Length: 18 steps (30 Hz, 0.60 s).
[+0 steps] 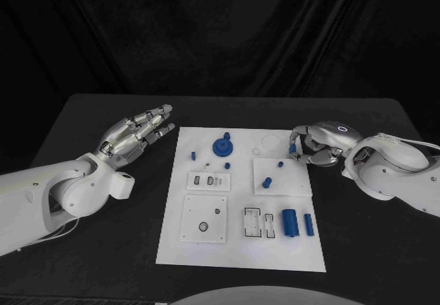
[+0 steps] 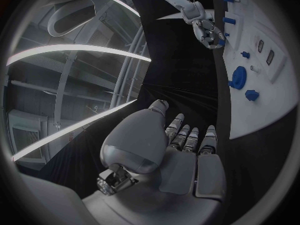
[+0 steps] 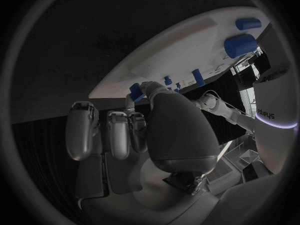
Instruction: Assemble the parts on the task board
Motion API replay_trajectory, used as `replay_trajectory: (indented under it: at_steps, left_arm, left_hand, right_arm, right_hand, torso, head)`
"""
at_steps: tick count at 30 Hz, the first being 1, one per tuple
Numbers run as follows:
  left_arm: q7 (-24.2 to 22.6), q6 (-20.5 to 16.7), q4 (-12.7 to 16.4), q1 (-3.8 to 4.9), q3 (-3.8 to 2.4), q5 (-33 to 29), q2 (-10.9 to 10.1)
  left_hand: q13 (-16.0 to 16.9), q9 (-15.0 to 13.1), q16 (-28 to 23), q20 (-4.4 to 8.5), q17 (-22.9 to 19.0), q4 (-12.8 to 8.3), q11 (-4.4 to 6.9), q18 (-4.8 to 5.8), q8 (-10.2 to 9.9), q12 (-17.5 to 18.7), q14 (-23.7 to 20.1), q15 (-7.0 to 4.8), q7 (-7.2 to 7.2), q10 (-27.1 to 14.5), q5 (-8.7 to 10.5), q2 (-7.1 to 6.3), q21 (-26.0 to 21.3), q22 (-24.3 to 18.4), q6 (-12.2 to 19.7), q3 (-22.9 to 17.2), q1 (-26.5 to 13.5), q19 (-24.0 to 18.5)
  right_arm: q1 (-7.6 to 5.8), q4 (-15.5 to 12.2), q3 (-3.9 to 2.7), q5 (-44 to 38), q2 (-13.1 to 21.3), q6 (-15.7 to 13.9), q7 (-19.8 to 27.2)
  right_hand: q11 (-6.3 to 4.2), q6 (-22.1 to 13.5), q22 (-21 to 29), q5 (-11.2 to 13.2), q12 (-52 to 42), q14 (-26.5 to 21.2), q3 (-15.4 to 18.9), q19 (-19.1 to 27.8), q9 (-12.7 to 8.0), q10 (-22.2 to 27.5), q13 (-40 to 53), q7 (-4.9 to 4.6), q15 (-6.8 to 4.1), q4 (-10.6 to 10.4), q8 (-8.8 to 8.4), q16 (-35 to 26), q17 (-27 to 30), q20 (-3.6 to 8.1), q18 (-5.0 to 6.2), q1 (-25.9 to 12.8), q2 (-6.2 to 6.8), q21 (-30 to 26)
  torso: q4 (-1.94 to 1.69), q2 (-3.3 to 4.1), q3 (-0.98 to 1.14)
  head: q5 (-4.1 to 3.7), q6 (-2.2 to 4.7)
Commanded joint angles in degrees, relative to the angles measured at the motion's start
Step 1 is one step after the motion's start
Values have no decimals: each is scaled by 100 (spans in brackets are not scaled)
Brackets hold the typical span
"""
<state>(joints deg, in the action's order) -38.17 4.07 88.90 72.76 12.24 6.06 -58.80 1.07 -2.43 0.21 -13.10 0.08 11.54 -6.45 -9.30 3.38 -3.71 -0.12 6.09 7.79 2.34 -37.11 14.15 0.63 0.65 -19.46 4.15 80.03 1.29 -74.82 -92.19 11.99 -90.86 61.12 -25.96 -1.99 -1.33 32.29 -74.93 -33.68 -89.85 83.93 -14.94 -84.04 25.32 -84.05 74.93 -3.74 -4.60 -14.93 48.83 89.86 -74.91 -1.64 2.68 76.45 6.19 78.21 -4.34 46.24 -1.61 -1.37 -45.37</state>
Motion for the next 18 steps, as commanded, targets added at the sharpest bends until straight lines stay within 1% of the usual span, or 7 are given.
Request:
replay_trajectory:
  at_steps: [1,5,8,9,13,15,18]
  left_arm:
    - [-30,73,10,-5,-5,-23,8]
    - [-17,74,2,-5,-5,-23,22]
    - [-18,90,1,-5,-4,-23,38]
    - [-19,92,1,-5,-4,-23,38]
    - [-11,99,1,-5,-4,-23,20]
    - [-9,98,-3,-5,-4,-23,14]
    - [-23,101,-11,-5,-4,-23,24]
  left_hand:
    - [6,-7,-21,-36,-8,-8,-19,-109,26,-11,12,46,4,22,-27,19,32,5,-19,-32,-60,-4]
    - [6,-7,-21,-36,-8,-8,-19,-109,26,-11,12,46,4,22,-27,19,32,5,-19,-32,-60,-4]
    - [9,-8,-21,-38,-8,-10,-21,-110,30,-20,12,53,5,31,-26,14,34,6,-29,-38,-65,-1]
    - [9,-8,-21,-38,-8,-10,-21,-110,30,-20,12,53,5,31,-26,14,34,6,-29,-38,-65,-1]
    - [10,-9,-21,-40,-8,-12,-25,-110,33,-27,12,57,6,38,-27,12,36,7,-36,-43,-69,2]
    - [10,-9,-21,-40,-8,-12,-25,-110,33,-27,12,57,6,38,-27,12,36,7,-36,-43,-69,2]
    - [10,-6,-21,-41,-8,-13,-27,-111,31,-26,12,61,7,39,-27,11,36,8,-20,-46,-71,3]
  right_arm:
    - [-130,-256,-7,-23,-21,-541,63]
    - [-301,-525,-8,-14,-130,-467,52]
    - [-388,-735,-9,-11,-320,-407,104]
    - [-393,-753,-9,-11,-348,-395,110]
    - [-402,-824,-9,-30,-635,-209,115]
    - [-364,-802,-9,-48,-777,-98,96]
    - [-268,-743,-9,-73,-970,-58,103]
  right_hand:
    - [-22,63,-1161,-40,-15,607,-35,-128,-5,-595,1507,10,-28,9,-36,14,-1509,14,-5,70,18,12]
    - [-20,88,-1160,-49,-15,607,-48,-127,-19,-595,1507,7,-27,29,-61,14,-1509,13,-4,88,21,9]
    - [-13,95,-1148,-51,-15,607,-57,-112,-33,-595,1507,-5,-24,45,-91,14,-1509,12,5,98,22,-28]
    - [-11,102,-1147,-53,-15,607,-62,-111,-38,-595,1507,-6,-22,54,-101,14,-1509,11,5,105,20,-31]
    - [0,153,-1143,-54,-15,607,-76,-107,-54,-595,1507,-21,-15,85,-132,14,-1509,7,8,118,15,-46]
    - [5,175,-1136,-54,-15,607,-80,-98,-62,-595,1507,-27,-11,96,-148,14,-1509,5,13,118,13,-68]
    - [32,202,-1126,-45,-15,607,-86,-86,-92,-595,1507,-58,7,121,-218,14,-1509,-6,19,106,13,-99]
  torso:
    - [0,0,0]
    - [2,-1,0]
    - [-8,0,-3]
    - [-13,1,-4]
    - [-2,0,-2]
    - [-6,-1,-6]
    - [-4,-1,-5]
  head:
    - [10,-13]
    - [7,-30]
    - [-23,-31]
    - [-31,-29]
    - [-22,-36]
    - [-25,-43]
    - [-23,-23]
